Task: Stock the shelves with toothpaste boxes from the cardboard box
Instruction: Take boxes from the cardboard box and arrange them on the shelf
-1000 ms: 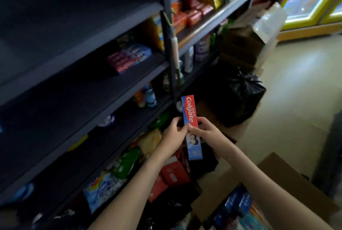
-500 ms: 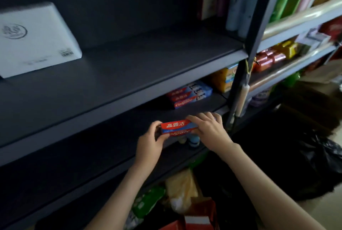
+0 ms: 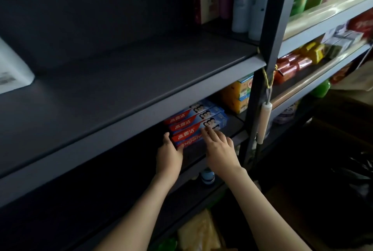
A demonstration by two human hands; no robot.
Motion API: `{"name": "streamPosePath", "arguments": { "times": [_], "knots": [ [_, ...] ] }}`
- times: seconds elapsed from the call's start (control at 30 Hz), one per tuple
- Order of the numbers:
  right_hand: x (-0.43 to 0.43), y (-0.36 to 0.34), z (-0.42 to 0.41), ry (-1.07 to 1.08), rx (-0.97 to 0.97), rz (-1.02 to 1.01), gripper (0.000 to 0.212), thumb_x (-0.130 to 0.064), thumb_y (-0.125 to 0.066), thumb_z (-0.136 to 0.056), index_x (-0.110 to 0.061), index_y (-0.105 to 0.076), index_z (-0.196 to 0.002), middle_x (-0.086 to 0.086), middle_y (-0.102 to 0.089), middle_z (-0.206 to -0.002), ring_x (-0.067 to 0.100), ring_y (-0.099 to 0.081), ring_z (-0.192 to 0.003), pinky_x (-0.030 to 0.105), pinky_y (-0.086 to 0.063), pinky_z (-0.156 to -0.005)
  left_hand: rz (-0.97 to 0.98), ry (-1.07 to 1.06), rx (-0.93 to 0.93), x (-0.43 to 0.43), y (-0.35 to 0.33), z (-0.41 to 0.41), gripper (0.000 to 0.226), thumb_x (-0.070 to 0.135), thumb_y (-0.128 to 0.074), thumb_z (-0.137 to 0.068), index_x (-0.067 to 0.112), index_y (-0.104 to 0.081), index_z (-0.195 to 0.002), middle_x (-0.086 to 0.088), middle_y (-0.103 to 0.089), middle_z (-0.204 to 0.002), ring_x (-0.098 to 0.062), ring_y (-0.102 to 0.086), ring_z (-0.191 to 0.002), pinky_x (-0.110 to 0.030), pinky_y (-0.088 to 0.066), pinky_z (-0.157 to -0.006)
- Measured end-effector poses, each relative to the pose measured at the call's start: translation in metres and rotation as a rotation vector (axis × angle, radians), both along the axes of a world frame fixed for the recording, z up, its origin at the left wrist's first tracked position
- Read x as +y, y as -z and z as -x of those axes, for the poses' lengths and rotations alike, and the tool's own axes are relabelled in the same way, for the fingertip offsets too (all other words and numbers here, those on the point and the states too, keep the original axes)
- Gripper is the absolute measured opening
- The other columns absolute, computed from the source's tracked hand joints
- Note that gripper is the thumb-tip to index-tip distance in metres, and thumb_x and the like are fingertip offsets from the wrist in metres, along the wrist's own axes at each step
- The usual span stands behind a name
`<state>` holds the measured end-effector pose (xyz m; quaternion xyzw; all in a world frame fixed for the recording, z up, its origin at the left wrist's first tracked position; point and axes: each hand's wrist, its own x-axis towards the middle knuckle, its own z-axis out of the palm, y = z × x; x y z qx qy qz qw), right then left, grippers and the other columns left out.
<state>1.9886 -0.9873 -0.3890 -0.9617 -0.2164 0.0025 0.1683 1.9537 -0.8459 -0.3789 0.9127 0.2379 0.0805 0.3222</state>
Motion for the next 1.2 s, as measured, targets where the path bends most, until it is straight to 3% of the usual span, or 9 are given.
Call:
{"name": "streamPosePath", "arguments": {
  "times": [0.2,0.3,0.4,0.5,0.63,0.7,0.8,0.93,1.2],
  "knots": [
    [-0.007,0.0,-0.006,-0.025,0.04,-0.068,0.069,-0.013,-0.042,-0.096,-0.022,-0.004,-0.153,-0.001,0.004,-0.16,0.021,0.005,-0.147,0.039,-0.007,-0.117,-0.011,-0.05,0.045,-0.013,-0.002,-0.01,0.051,0.023,-0.052,-0.097,0.006,-0.035,-0.142,-0.016,-0.055,-0.132,-0.028,-0.057,-0.117,-0.031,-0.047,-0.089],
    [-0.018,0.0,0.006,-0.07,-0.017,-0.138,0.065,-0.013,-0.041,-0.097,-0.021,-0.009,-0.153,0.0,0.001,-0.16,0.019,0.008,-0.147,0.036,-0.006,-0.117,0.016,-0.099,-0.017,-0.021,-0.002,-0.002,0.059,0.021,-0.056,-0.095,0.004,-0.029,-0.145,-0.019,-0.053,-0.133,-0.031,-0.056,-0.118,-0.032,-0.047,-0.088],
    [-0.046,0.013,0.042,-0.008,-0.068,-0.273,0.061,-0.009,-0.048,-0.092,-0.015,-0.027,-0.149,0.005,-0.025,-0.155,0.023,-0.017,-0.143,0.038,-0.022,-0.113,-0.038,-0.056,-0.295,-0.052,0.009,0.031,0.064,0.008,-0.064,-0.088,-0.002,-0.033,-0.142,-0.023,-0.046,-0.138,-0.034,-0.047,-0.126,-0.034,-0.039,-0.101],
    [-0.09,0.054,0.104,0.177,-0.07,-0.377,0.054,-0.011,-0.048,-0.084,-0.01,-0.046,-0.138,0.009,-0.049,-0.138,0.024,-0.039,-0.123,0.04,-0.039,-0.1,-0.07,0.223,-0.413,-0.113,0.048,0.09,0.053,0.004,-0.061,-0.084,-0.003,-0.044,-0.134,-0.02,-0.049,-0.135,-0.028,-0.043,-0.127,-0.025,-0.028,-0.108],
    [-0.169,0.128,0.219,0.406,0.148,-0.308,0.052,-0.019,-0.049,-0.087,-0.008,-0.046,-0.138,0.008,-0.05,-0.136,0.026,-0.042,-0.12,0.04,-0.038,-0.099,0.092,0.691,-0.024,-0.2,0.111,0.179,0.046,0.015,-0.049,-0.093,0.006,-0.044,-0.137,-0.01,-0.044,-0.141,-0.021,-0.04,-0.132,-0.02,-0.025,-0.109],
    [-0.209,0.169,0.287,0.515,0.294,-0.263,0.054,-0.012,-0.056,-0.082,-0.005,-0.048,-0.135,0.012,-0.054,-0.13,0.031,-0.05,-0.115,0.044,-0.045,-0.094,0.144,0.827,0.212,-0.236,0.146,0.221,0.046,0.015,-0.047,-0.097,0.009,-0.039,-0.142,-0.006,-0.037,-0.146,-0.019,-0.033,-0.136,-0.022,-0.024,-0.11],
    [-0.263,0.224,0.39,0.69,0.552,-0.231,0.058,-0.006,-0.055,-0.076,-0.003,-0.049,-0.134,0.017,-0.057,-0.126,0.037,-0.055,-0.113,0.046,-0.048,-0.092,0.14,1.011,0.406,-0.284,0.193,0.282,0.045,0.018,-0.044,-0.099,0.012,-0.036,-0.143,-0.003,-0.036,-0.145,-0.017,-0.033,-0.135,-0.02,-0.024,-0.108],
    [-0.32,0.272,0.513,0.893,0.749,-0.152,0.06,-0.012,-0.051,-0.092,-0.015,-0.027,-0.147,0.004,-0.036,-0.146,0.021,-0.031,-0.136,0.031,-0.025,-0.11,0.112,1.22,0.538,-0.338,0.243,0.352,0.046,0.015,-0.044,-0.098,0.012,-0.036,-0.143,-0.002,-0.038,-0.144,-0.016,-0.034,-0.134,-0.018,-0.022,-0.108],
    [-0.386,0.335,0.627,1.137,0.899,-0.141,0.059,-0.016,-0.047,-0.095,-0.015,-0.021,-0.148,0.004,-0.031,-0.149,0.018,-0.026,-0.137,0.032,-0.021,-0.112,0.051,1.407,0.712,-0.399,0.324,0.435,0.048,0.012,-0.047,-0.095,0.012,-0.036,-0.142,-0.002,-0.04,-0.141,-0.017,-0.037,-0.131,-0.03,-0.032,-0.109]
  ]
}}
